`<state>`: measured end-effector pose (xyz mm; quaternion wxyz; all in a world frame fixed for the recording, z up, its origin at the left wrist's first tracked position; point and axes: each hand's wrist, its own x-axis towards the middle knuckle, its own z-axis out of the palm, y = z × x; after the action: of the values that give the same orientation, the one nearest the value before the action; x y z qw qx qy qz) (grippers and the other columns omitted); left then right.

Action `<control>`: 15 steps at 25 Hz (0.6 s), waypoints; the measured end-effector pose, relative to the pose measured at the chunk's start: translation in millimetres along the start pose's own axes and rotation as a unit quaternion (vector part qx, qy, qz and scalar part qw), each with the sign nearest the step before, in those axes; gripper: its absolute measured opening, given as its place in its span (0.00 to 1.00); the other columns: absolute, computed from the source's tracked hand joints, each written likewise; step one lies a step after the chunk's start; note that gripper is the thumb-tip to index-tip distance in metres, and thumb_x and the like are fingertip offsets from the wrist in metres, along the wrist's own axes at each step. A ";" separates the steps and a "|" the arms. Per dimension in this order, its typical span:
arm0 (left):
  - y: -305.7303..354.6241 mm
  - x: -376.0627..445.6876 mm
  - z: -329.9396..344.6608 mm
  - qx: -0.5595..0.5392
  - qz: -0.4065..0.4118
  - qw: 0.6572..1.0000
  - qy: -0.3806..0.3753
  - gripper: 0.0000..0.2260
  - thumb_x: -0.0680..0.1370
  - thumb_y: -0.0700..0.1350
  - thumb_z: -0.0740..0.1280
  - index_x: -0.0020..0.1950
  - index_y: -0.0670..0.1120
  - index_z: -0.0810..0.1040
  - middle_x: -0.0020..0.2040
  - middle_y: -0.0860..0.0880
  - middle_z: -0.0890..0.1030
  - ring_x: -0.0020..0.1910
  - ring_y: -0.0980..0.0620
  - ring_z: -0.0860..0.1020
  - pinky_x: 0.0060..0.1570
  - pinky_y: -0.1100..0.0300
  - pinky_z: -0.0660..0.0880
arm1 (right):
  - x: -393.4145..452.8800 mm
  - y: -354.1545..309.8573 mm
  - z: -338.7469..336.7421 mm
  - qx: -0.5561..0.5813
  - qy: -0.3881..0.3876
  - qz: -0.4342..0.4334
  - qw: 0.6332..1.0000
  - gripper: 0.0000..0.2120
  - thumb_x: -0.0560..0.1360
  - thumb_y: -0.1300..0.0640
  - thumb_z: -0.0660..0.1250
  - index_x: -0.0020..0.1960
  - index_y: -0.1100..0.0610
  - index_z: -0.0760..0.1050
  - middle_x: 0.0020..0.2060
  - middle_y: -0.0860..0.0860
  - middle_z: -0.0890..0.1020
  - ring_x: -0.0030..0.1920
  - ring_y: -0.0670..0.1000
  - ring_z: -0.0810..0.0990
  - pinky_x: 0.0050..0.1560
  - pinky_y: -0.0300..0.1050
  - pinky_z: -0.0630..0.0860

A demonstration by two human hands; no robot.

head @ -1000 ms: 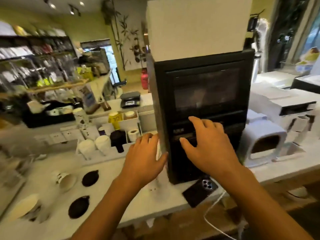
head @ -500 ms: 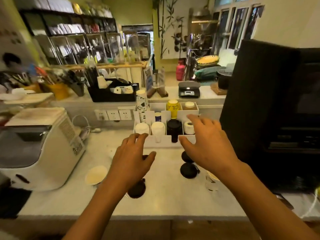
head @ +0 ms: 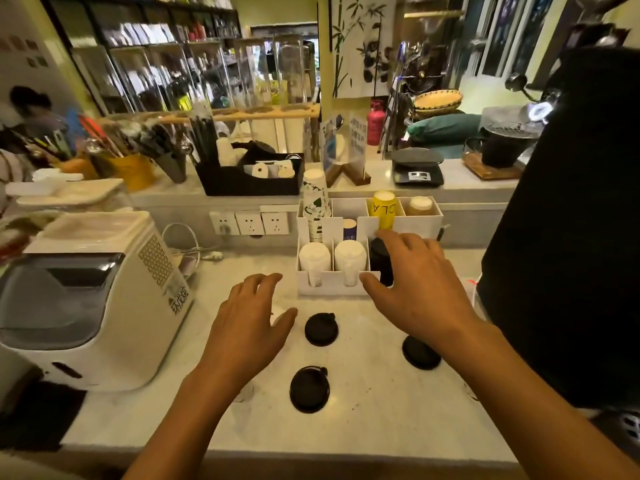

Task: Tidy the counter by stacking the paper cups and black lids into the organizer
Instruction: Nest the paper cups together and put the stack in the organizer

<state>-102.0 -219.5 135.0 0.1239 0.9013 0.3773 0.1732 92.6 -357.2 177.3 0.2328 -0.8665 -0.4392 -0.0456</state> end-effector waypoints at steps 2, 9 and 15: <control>-2.8 19.1 6.1 0.013 -0.007 1.000 -0.003 0.29 0.79 0.58 0.66 0.77 0.54 0.63 0.75 0.51 0.68 0.73 0.49 0.67 0.68 0.51 0.69 | 18.6 6.3 8.5 0.007 0.000 -0.003 1.000 0.34 0.75 0.39 0.68 0.76 0.46 0.60 0.71 0.51 0.73 0.70 0.58 0.68 0.67 0.59 0.70; 10.7 86.3 23.6 0.064 -0.021 0.997 -0.031 0.31 0.79 0.59 0.66 0.78 0.53 0.61 0.77 0.49 0.66 0.75 0.48 0.65 0.70 0.50 0.67 | 87.9 34.5 34.0 0.047 -0.024 -0.021 0.998 0.33 0.75 0.39 0.66 0.76 0.46 0.59 0.73 0.52 0.71 0.71 0.59 0.66 0.67 0.61 0.69; 13.8 129.8 43.8 0.103 -0.024 0.993 -0.057 0.31 0.79 0.59 0.66 0.78 0.53 0.61 0.77 0.50 0.66 0.75 0.48 0.64 0.71 0.50 0.68 | 132.6 56.8 68.5 0.085 -0.064 -0.027 0.994 0.33 0.75 0.40 0.66 0.76 0.47 0.60 0.72 0.53 0.71 0.71 0.60 0.66 0.66 0.61 0.70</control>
<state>9.6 -139.1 128.4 0.0554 0.9085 0.4066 0.0788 209.3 -257.5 133.5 0.2758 -0.8326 -0.4787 0.0411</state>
